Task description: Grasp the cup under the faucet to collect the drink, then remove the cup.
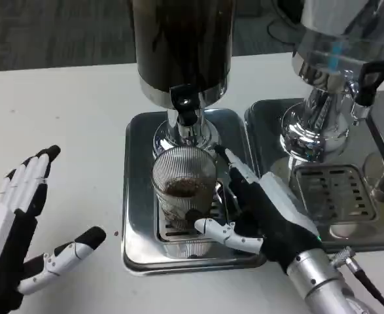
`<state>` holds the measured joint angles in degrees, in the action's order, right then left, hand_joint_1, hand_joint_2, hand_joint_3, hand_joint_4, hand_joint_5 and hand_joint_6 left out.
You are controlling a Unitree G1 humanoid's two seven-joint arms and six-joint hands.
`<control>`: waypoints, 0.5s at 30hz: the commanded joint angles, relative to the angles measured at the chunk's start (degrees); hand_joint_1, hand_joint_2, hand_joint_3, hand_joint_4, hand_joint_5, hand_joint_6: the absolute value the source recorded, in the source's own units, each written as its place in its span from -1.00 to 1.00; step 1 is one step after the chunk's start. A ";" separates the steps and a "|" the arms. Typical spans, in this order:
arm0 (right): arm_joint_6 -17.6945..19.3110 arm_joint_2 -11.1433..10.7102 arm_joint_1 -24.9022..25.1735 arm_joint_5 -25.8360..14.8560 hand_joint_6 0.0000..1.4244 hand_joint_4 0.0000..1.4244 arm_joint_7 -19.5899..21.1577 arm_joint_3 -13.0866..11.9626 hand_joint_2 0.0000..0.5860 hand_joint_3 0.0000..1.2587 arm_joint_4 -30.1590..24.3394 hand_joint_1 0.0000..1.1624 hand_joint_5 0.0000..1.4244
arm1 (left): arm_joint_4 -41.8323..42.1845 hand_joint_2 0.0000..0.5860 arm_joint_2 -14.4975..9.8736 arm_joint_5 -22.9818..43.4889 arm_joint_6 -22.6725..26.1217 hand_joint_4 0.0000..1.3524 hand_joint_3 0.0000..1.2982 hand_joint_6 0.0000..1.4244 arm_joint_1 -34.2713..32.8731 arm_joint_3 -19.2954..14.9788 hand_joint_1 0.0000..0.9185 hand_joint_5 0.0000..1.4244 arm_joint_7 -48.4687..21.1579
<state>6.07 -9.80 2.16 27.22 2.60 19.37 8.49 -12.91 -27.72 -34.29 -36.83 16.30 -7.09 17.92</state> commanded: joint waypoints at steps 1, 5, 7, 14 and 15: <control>2.52 1.38 0.64 -1.03 -0.94 -1.00 1.05 0.09 -0.33 -1.00 2.31 -0.11 -1.00 | -3.99 -0.55 0.28 0.28 -0.87 -1.00 -1.00 -1.00 -0.08 2.08 -1.00 -1.00 1.50; 3.57 3.43 1.20 -2.92 -0.92 -1.00 1.52 -0.50 -0.34 -1.00 4.57 -0.09 -1.00 | -8.55 -0.55 -0.09 0.03 -1.46 -1.00 -1.00 -1.00 -1.17 4.31 -1.00 -1.00 2.13; 5.01 4.18 1.39 -4.02 -0.89 -1.00 1.61 -0.65 -0.34 -1.00 5.95 -0.08 -1.00 | -9.07 -0.55 -0.28 0.12 -1.65 -1.00 -1.00 -1.00 -1.18 4.74 -1.00 -1.00 2.62; 8.66 5.24 3.39 -5.04 -0.80 -1.00 1.73 -0.41 -0.38 -1.00 10.72 -0.04 -1.00 | -9.78 -0.55 -0.27 1.02 -1.70 -1.00 -1.00 -1.00 -1.09 5.15 -1.00 -1.00 2.63; 8.88 5.31 4.08 -4.90 -0.80 -1.00 1.76 -0.37 -0.38 -1.00 11.45 -0.04 -1.00 | -10.15 -0.55 -0.35 1.53 -1.97 -1.00 -1.00 -1.00 -1.18 5.34 -1.00 -1.00 2.11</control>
<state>13.86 -4.95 5.03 22.58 4.69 18.61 17.76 -21.97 -27.63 -34.05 -38.01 15.20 -2.41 20.02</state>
